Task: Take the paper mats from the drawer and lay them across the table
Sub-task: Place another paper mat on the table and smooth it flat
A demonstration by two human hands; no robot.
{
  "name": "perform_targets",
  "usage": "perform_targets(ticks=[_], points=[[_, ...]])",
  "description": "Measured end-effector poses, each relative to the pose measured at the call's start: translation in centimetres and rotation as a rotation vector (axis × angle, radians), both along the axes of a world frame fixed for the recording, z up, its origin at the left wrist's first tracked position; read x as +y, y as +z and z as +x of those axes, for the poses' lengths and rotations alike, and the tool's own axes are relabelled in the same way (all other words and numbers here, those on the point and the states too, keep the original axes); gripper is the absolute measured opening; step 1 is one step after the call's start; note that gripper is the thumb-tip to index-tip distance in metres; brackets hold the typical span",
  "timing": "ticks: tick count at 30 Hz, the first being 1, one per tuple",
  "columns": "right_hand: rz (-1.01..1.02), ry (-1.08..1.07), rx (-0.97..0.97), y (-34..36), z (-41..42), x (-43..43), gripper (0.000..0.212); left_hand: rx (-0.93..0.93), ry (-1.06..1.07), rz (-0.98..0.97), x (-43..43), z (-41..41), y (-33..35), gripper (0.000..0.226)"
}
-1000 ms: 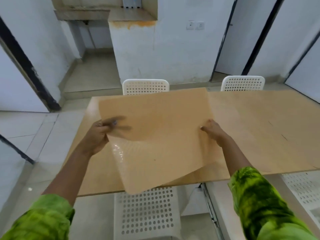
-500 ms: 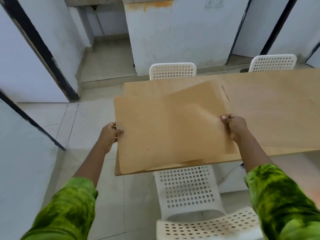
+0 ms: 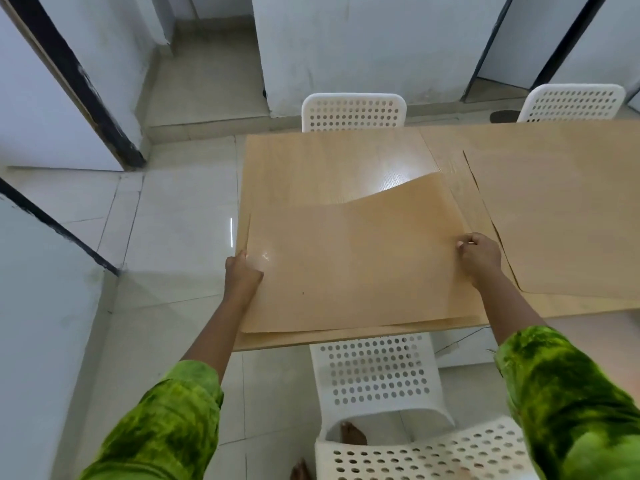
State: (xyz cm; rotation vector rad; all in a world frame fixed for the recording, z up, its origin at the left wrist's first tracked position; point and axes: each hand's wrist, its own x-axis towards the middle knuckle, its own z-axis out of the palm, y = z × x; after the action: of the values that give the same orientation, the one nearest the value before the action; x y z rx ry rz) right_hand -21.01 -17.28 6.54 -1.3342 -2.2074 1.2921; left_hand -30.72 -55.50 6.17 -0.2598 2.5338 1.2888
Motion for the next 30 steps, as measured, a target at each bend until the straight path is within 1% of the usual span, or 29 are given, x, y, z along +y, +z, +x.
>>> perform_targets(ticks=[3, 6, 9, 11, 15, 26, 28, 30], points=[[0.056, 0.003, -0.092, -0.7, -0.2, 0.3, 0.029, 0.009, 0.009, -0.126, 1.0, 0.2, -0.6, 0.053], [0.047, -0.007, -0.163, -1.7, 0.1, 0.6, 0.037, -0.002, 0.023, -0.197, 1.4, 0.3, -1.1, 0.055], [0.092, -0.005, -0.205, -2.1, 0.5, 0.8, 0.038, -0.017, 0.017, -0.232, 1.5, 0.7, -1.8, 0.061], [0.131, 0.012, -0.232, -2.2, 0.7, 0.9, 0.037, -0.014, 0.000, -0.281, 1.7, 0.8, -2.1, 0.059], [0.176, 0.042, -0.236, -2.4, 0.8, 1.1, 0.035, -0.017, -0.008, -0.371, 2.1, 0.7, -2.2, 0.055], [0.262, 0.132, -0.253, -2.1, 0.6, 1.1, 0.032, -0.048, 0.020, -0.484, 2.9, 0.7, -2.4, 0.039], [0.300, 0.118, -0.287, -1.9, 0.6, 0.7, 0.032, -0.058, 0.036, -0.517, 3.3, 0.7, -2.0, 0.039], [0.367, 0.106, -0.288, -1.9, 0.2, 0.0, 0.036, -0.028, 0.053, -0.547, 4.2, 0.7, -1.6, 0.045]])
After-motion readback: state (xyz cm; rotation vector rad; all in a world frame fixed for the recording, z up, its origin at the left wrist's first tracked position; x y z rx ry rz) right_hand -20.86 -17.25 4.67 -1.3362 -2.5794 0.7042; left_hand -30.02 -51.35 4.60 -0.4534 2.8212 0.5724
